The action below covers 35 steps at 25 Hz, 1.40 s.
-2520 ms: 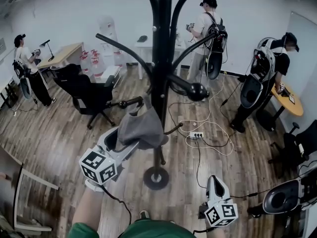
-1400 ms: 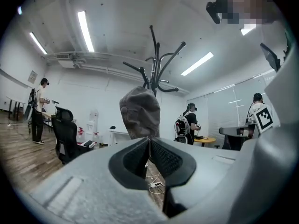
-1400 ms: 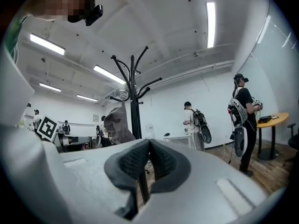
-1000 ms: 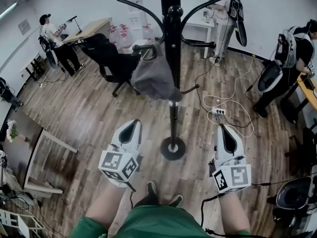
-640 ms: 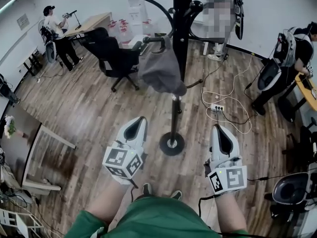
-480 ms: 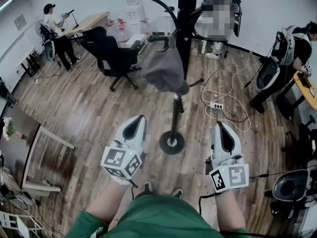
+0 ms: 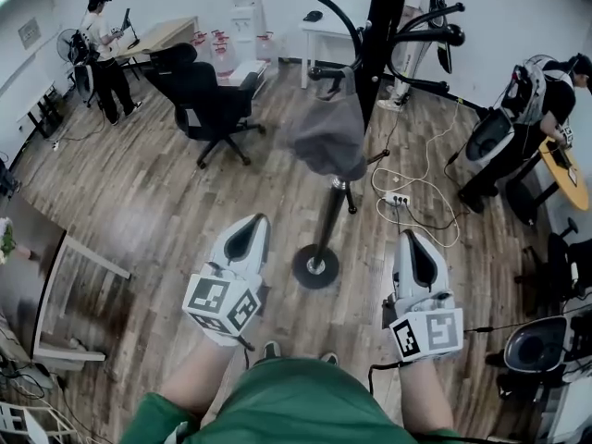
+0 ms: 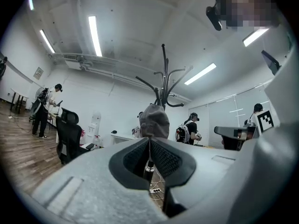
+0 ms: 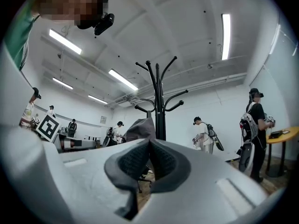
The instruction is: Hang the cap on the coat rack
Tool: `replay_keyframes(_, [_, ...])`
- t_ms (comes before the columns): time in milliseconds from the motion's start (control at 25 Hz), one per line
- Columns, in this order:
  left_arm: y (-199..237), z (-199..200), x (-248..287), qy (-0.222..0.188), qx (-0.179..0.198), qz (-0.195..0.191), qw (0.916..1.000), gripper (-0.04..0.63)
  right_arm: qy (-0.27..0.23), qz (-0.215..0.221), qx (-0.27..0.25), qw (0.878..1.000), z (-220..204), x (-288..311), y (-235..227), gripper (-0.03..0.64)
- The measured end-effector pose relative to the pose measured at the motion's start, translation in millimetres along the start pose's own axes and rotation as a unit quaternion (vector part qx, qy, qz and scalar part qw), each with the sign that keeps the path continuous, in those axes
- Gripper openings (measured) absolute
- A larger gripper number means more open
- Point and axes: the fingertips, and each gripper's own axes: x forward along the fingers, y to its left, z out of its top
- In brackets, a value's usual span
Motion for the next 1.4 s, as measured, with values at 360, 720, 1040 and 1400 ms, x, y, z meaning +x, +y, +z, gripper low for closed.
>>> replay_keyframes(360, [12, -3, 5, 0.003, -0.006, -0.010, 0.9999, 0.018, 0.003, -0.003, -0.004, 1.000, -1, 8, 9, 0.003])
replay_keyframes(720, [10, -4, 7, 0.005, -0.006, -0.015, 0.9999, 0.018, 0.004, -0.002, 0.001, 1.000, -2, 7, 8, 0.003])
replay_keyframes(1040, [14, -6, 5, 0.006, -0.006, -0.008, 0.9999, 0.018, 0.003, 0.002, 0.001, 1.000, -4, 9, 9, 0.003])
replay_keyframes(1400, [17, -10, 0, 0.011, -0.008, -0.003, 0.9999, 0.018, 0.004, 0.007, 0.002, 1.000, -4, 8, 13, 0.003])
